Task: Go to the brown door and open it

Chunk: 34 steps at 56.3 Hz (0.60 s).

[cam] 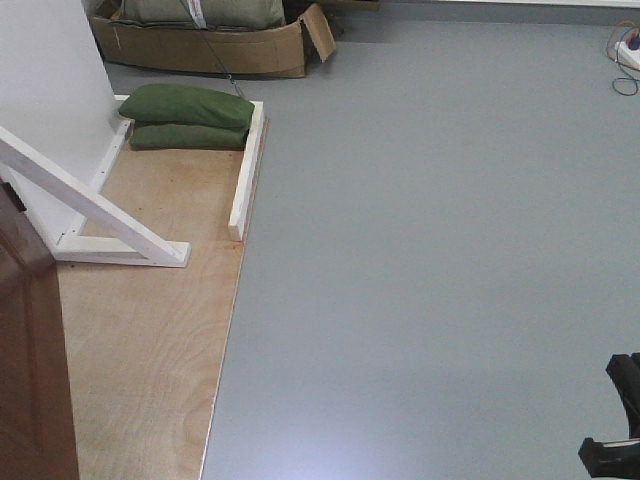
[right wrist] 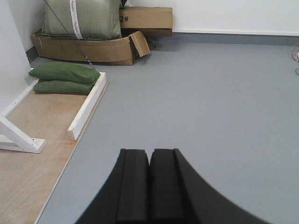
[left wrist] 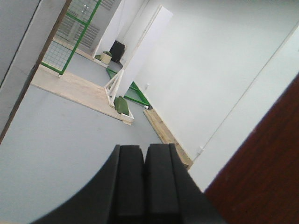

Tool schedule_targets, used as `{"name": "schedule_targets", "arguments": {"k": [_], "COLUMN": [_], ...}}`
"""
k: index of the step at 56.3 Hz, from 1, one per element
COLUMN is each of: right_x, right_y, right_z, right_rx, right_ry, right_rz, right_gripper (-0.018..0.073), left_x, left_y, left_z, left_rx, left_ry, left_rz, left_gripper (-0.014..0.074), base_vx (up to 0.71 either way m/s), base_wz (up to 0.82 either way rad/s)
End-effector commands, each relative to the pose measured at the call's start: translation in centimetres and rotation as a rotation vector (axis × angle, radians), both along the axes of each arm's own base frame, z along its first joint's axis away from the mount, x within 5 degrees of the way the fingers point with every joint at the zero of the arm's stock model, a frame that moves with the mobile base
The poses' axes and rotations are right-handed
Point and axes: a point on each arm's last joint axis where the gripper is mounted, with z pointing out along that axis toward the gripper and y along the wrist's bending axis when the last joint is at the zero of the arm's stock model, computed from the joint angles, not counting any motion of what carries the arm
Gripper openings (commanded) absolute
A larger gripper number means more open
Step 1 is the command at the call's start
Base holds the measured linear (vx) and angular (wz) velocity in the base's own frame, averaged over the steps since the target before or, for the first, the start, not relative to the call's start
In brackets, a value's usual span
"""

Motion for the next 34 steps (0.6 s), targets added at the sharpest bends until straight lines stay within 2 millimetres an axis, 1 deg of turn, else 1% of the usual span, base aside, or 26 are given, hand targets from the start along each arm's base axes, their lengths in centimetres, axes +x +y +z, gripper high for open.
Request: {"name": "schedule_targets", "arguments": {"k": [1, 10, 25, 34], "right_x": [0.2, 0.2, 0.2, 0.2], "right_y": [-0.1, -0.1, -0.1, -0.1], "right_z": [0.6, 0.6, 0.6, 0.6], "right_rx": [-0.010, -0.010, -0.010, -0.010], "right_ry": [-0.084, -0.084, -0.084, -0.084], "right_rz": [-0.005, -0.005, -0.005, -0.005], "right_gripper": [0.0000, 0.0000, 0.0000, 0.0000], "left_x": [2.8, 3.7, 4.5, 4.9], "left_y": [-1.7, -2.9, -4.5, -6.0], "left_z": [2.1, 2.6, 3.2, 3.5], "left_rx": [0.184, 0.259, 0.353, 0.428], "left_ry": [-0.033, -0.049, -0.069, -0.086], "left_rz": [-0.294, -0.446, -0.635, -0.789], "left_gripper": [-0.0003, -0.0003, -0.0003, -0.0003], "base_vx": [0.00, 0.00, 0.00, 0.00], "base_wz": [0.00, 0.00, 0.01, 0.00]}}
